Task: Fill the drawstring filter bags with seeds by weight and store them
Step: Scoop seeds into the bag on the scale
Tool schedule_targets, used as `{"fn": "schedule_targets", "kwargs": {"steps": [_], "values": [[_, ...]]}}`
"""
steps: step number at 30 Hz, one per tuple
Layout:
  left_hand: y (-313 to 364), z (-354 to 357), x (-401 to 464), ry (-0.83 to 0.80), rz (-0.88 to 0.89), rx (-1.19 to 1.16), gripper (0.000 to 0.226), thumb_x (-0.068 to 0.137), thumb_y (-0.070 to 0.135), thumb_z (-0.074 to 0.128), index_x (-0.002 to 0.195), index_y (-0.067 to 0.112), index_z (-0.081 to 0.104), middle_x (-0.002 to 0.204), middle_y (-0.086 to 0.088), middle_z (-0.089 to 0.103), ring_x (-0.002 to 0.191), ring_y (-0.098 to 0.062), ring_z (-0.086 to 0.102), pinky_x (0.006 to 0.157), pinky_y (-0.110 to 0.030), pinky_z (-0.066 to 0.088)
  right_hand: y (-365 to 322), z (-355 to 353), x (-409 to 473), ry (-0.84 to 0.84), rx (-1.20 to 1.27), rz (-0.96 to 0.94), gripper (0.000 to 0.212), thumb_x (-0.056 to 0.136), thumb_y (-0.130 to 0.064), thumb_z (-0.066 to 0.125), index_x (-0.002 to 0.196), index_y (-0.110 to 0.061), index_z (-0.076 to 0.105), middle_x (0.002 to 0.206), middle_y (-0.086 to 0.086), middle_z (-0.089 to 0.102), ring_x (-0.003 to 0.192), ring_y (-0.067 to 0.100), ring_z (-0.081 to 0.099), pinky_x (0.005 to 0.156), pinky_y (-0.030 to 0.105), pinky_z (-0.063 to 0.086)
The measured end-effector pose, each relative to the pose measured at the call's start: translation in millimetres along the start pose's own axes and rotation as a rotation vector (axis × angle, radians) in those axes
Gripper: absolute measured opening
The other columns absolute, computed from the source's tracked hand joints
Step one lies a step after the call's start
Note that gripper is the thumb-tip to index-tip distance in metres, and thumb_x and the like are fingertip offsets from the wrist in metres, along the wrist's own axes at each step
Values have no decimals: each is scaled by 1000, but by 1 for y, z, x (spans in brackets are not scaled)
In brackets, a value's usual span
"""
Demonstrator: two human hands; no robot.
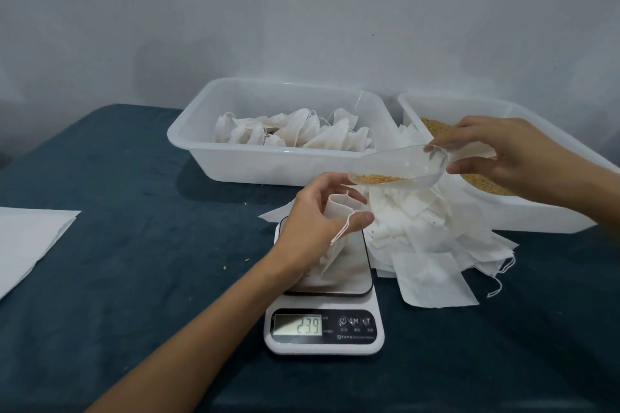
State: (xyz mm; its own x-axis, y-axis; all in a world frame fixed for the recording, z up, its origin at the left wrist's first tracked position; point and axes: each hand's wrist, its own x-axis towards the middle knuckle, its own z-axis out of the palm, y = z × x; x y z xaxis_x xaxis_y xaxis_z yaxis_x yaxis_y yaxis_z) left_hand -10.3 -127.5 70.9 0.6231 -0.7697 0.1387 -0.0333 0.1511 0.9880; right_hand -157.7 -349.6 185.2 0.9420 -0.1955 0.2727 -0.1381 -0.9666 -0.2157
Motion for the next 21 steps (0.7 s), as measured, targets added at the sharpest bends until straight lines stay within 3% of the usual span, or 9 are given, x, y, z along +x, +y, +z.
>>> {"fn": "schedule_targets", "kwargs": {"steps": [4,9,12,17,21], "values": [[-1,-1,1,6,3,13,47,81,2,85,122,12,66,106,-5,75,89,-10,71,80,-23,57,2,2,1,7,4,-11,34,87,-7,75,117,-21,73,101,-15,64,95,-17,54,80,0,33],[-2,-4,2,38,-14,29,36,88,9,81,119,20,67,101,2,79,92,-11,75,80,-19,57,25,3,4,41,52,51,25,89,-14,73,112,-25,72,105,-12,68,100,-7,59,87,8,39],[-1,-5,3,46,-36,34,31,90,13,80,117,24,67,103,1,79,97,-13,76,81,-17,57,59,4,5,90,14,227,19,90,-21,72,109,-20,70,100,-6,70,96,16,63,87,36,47],[-3,-2,3,39,-24,81,38,87,15,83,119,27,67,102,7,77,94,-12,75,84,-25,58,129,14,-2,153,-106,623,26,88,-26,76,105,-9,68,99,5,68,92,28,62,83,41,48],[-7,-5,3,48,-25,100,37,88,16,82,120,28,67,103,9,78,94,-9,75,75,-18,56,156,38,-2,-3,-212,773,28,87,-24,77,102,-1,69,103,20,71,92,35,64,84,46,52]]}}
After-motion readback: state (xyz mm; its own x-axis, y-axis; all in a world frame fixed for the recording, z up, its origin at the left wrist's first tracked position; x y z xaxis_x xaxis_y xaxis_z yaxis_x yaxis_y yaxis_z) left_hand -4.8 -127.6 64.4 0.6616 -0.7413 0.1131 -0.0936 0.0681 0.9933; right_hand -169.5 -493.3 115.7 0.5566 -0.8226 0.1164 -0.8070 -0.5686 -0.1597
